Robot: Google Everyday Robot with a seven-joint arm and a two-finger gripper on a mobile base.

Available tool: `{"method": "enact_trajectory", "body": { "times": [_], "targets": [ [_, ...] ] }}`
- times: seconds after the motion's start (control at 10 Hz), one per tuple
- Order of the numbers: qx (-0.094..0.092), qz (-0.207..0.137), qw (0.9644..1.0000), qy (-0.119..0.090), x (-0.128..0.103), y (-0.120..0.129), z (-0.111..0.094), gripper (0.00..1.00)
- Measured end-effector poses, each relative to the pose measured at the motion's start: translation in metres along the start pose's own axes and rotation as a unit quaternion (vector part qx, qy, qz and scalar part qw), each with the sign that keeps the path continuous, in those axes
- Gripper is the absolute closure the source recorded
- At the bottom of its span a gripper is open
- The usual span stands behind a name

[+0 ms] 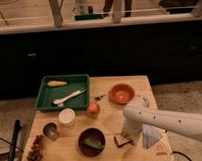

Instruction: Place eraser in metal cup

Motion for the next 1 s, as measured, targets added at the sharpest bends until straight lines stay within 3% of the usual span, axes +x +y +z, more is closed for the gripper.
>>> {"method": "enact_trajectory", "body": {
  "times": [0.2,0.4,0.7,1.0],
  "targets": [
    [-0.002,0.002,1.0,-0.001,0.0,0.001,0.001,0.87],
    [-0.002,0.001,1.0,-0.001,0.0,0.001,0.001,1.0],
    [-0.002,-0.005,1.0,-0.002,0.0,0.001,0.0,1.0],
    [0.023,-0.073,0.997,-0.015,0.004,-0.015,-0.035,1.0]
  ]
}}
